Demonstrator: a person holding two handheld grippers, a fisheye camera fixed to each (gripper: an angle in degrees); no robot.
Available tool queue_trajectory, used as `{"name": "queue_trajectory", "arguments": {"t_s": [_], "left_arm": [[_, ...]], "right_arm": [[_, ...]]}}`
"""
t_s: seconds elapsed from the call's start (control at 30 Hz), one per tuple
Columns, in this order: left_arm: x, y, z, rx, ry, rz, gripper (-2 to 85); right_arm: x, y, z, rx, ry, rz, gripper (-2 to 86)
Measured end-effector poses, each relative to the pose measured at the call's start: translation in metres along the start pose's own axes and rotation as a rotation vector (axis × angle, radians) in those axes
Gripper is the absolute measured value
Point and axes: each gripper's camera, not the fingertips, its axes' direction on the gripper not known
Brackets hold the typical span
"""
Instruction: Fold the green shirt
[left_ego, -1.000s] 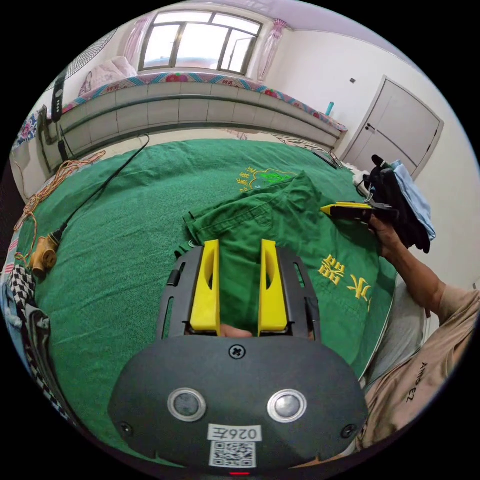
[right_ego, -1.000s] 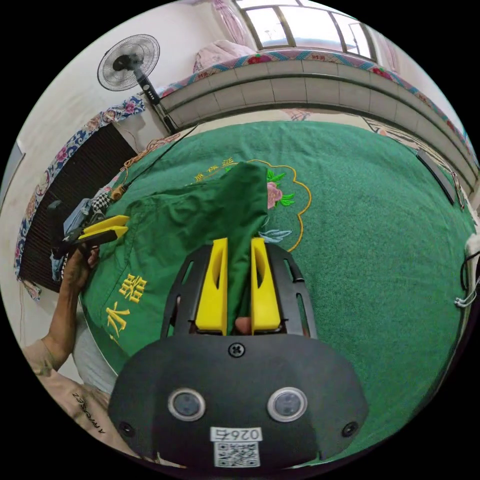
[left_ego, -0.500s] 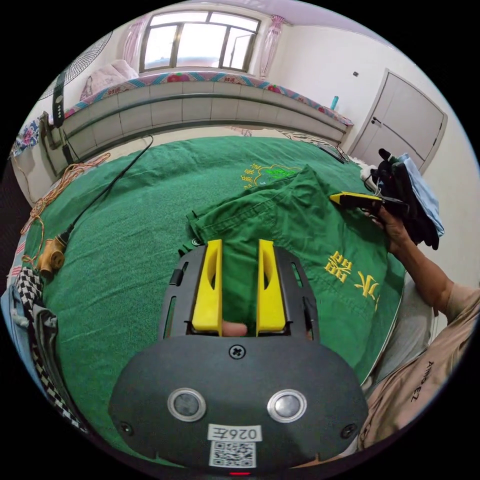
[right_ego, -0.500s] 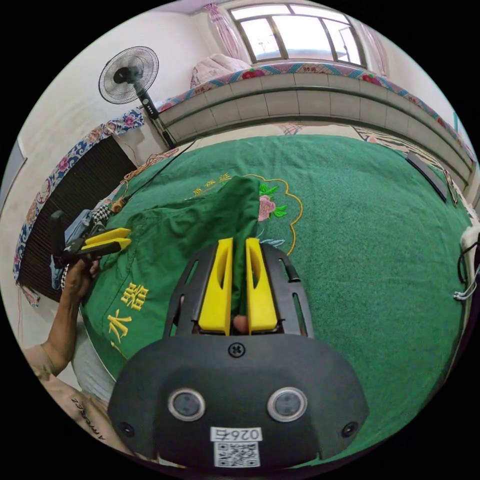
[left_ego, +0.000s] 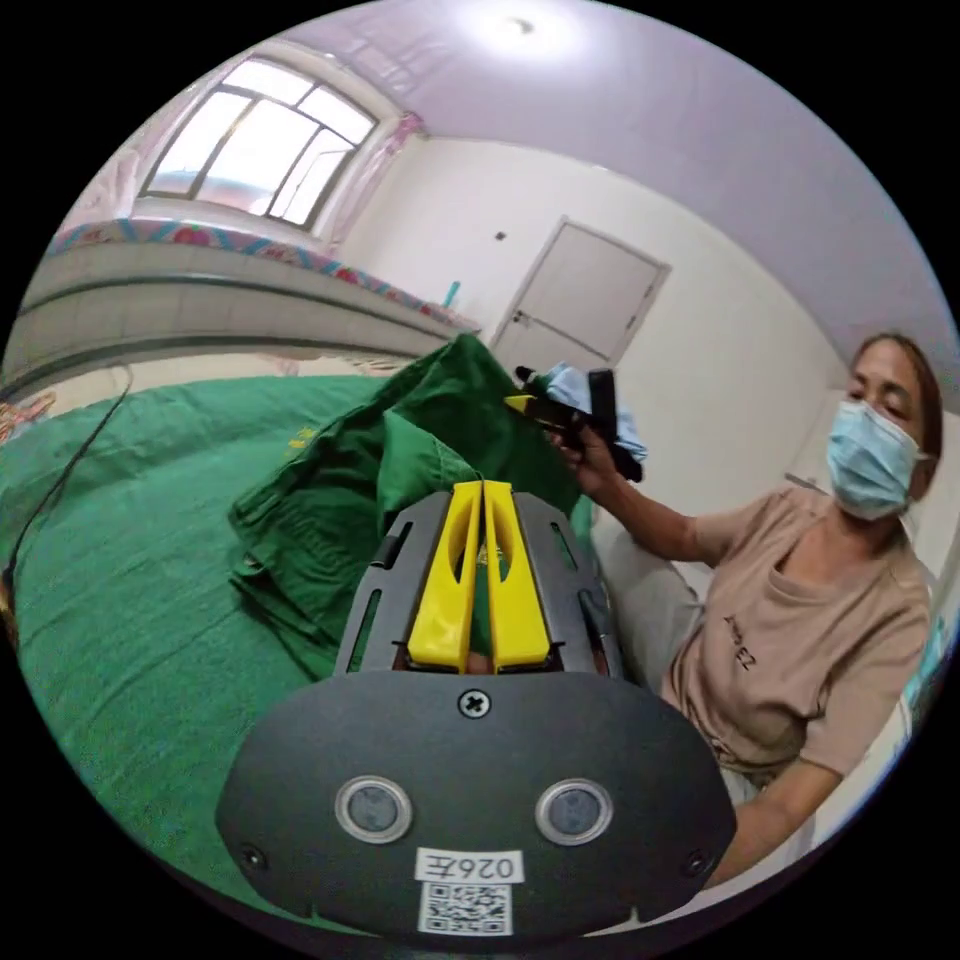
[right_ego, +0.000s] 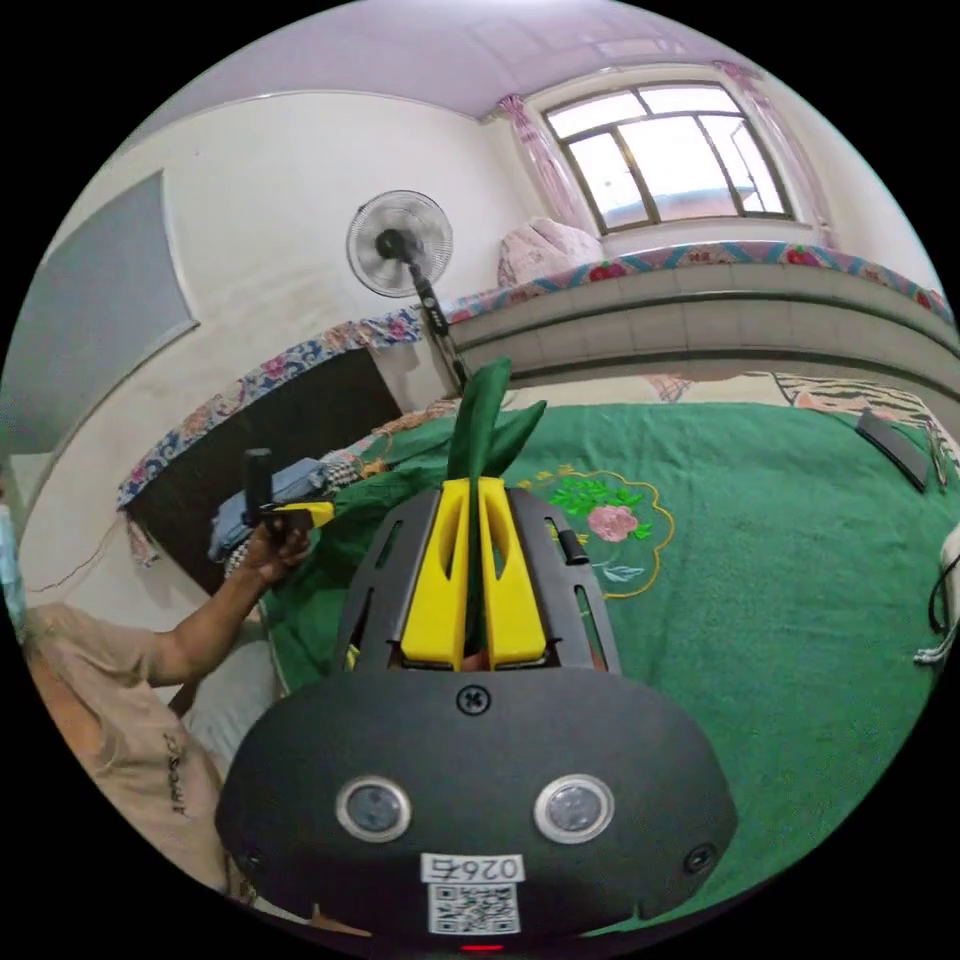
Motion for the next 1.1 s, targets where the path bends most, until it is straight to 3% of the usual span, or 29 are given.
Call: {"name": "queue_trajectory", "arguments": {"t_s": [0.1, 0.23, 0.37, 0.53, 0.7, 0.83, 0.87, 0.9, 0.97, 1.0, 1.1], "left_arm": [[0.058, 0.013, -0.006, -0.044, 0.167, 0.204, -0.7], [0.136, 0.035, 0.016, -0.33, 0.205, 0.413, -0.7], [0.184, 0.069, 0.045, -0.56, 0.163, 0.463, -0.7], [0.219, 0.079, 0.053, -0.597, 0.182, 0.469, -0.8], [0.247, 0.081, 0.046, -0.6, 0.177, 0.516, -0.8], [0.253, 0.078, 0.059, -0.704, 0.203, 0.531, -0.8], [0.251, 0.075, 0.062, -0.737, 0.194, 0.522, -0.9], [0.25, 0.073, 0.063, -0.751, 0.187, 0.513, -0.9], [0.238, 0.058, 0.045, -0.715, 0.161, 0.459, -0.9], [0.234, 0.053, 0.035, -0.68, 0.17, 0.451, -0.9], [0.199, 0.032, -0.046, -0.343, 0.138, 0.348, -0.8]], "right_arm": [[-0.031, -0.002, -0.037, -0.026, -0.117, -0.142, -1.6], [-0.082, 0.021, -0.069, -0.14, -0.085, -0.338, -1.4], [-0.096, 0.046, -0.08, -0.175, 0.276, -0.186, 0.3], [-0.094, 0.037, -0.087, -0.096, 0.187, -0.048, 8.6], [-0.108, 0.015, -0.035, -0.197, 0.212, -0.052, 16.2], [-0.105, -0.007, 0.027, -0.303, 0.125, -0.004, 18.7], [-0.105, -0.012, 0.056, -0.398, 0.107, -0.003, 18.0], [-0.107, -0.011, 0.093, -0.585, 0.067, -0.03, 11.8], [-0.116, 0.003, 0.137, -0.871, -0.04, -0.111, -0.1], [-0.128, 0.011, 0.143, -0.923, -0.047, -0.181, -0.5], [-0.157, 0.019, 0.1, -0.838, -0.115, -0.343, -1.1]]}}
